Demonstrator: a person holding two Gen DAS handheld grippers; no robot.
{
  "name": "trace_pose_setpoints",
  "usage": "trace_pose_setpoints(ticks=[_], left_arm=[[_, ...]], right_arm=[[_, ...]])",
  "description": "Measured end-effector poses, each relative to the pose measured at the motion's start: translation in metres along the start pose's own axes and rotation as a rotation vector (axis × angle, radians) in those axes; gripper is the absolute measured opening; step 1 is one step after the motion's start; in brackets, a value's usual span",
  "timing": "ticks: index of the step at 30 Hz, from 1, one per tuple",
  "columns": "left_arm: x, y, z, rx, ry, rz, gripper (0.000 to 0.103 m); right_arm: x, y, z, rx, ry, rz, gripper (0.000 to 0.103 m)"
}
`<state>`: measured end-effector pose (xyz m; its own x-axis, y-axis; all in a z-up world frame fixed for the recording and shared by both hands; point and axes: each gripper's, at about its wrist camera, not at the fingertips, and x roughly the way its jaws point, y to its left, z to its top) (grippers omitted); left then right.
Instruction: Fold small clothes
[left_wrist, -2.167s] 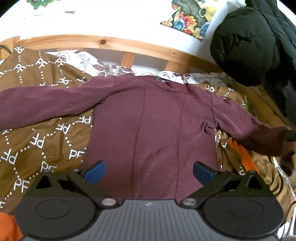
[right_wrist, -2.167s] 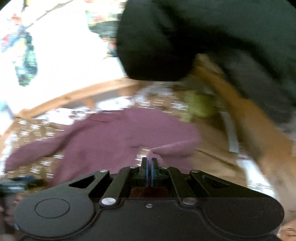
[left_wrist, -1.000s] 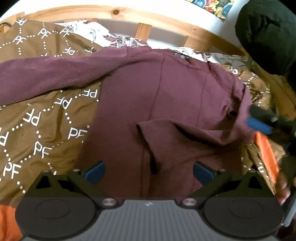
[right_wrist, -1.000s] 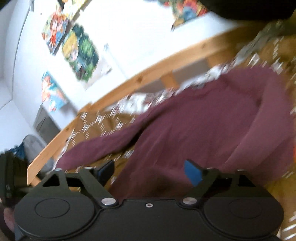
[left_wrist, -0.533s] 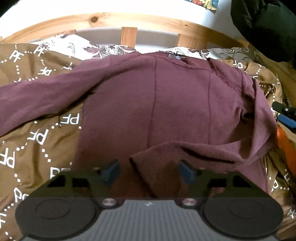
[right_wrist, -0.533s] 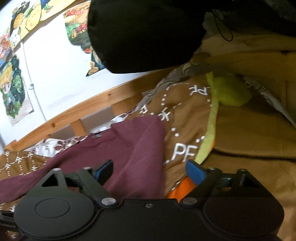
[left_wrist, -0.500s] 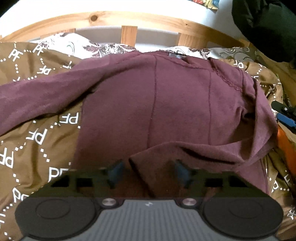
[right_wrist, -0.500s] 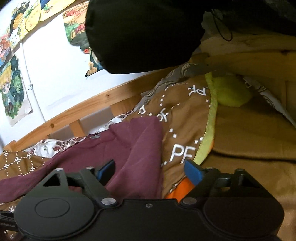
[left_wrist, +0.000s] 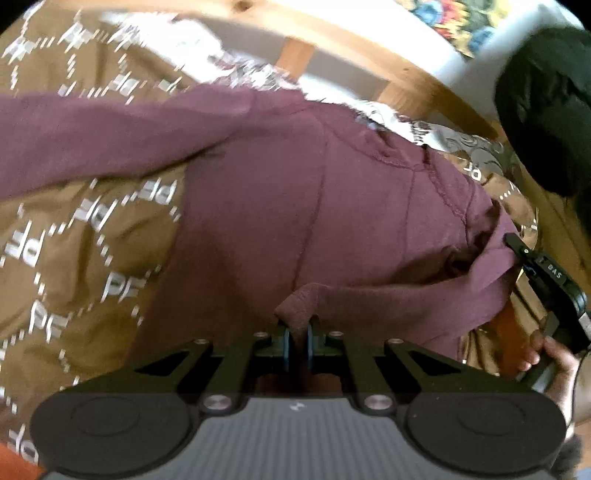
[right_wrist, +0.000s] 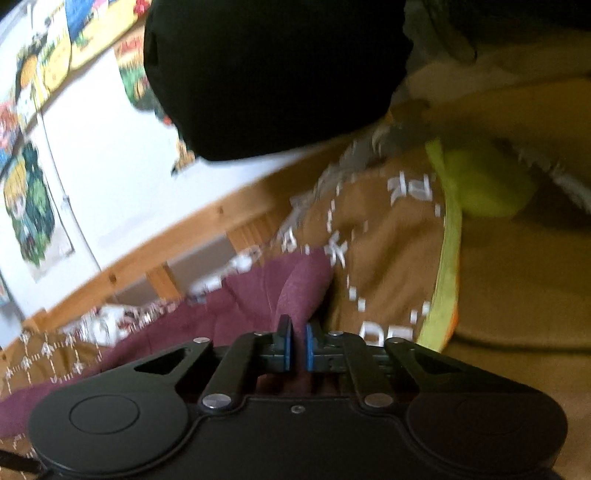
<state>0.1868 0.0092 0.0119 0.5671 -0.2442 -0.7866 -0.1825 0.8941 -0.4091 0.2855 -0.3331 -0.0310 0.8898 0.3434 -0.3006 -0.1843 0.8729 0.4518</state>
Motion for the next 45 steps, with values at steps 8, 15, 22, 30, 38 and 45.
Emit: trace_pose_setpoints(ticks=[8,15,22,30,38,45], left_arm=[[0.009,0.022,-0.01,-0.054,0.083,-0.003,0.011],[0.024,0.016,-0.015,0.014,0.105,0.064,0.014],[0.029,0.019,-0.015,0.008,0.107,0.118,0.018],[0.03,0.014,-0.018,0.046,0.104,0.129,0.043],[0.029,0.002,-0.028,0.105,0.056,0.157,0.088],[0.016,-0.009,-0.04,0.145,-0.009,0.189,0.098]], right_arm=[[0.019,0.001,0.0,0.013,0.027,-0.011,0.025],[0.027,-0.012,-0.01,0.028,0.028,-0.038,0.055],[0.028,-0.013,-0.012,0.037,0.021,-0.005,0.057],[0.003,-0.001,-0.001,-0.11,0.065,-0.078,0.076],[-0.036,0.042,-0.043,-0.613,0.112,-0.278,0.094],[-0.029,0.066,-0.092,-0.951,0.174,-0.336,0.094]])
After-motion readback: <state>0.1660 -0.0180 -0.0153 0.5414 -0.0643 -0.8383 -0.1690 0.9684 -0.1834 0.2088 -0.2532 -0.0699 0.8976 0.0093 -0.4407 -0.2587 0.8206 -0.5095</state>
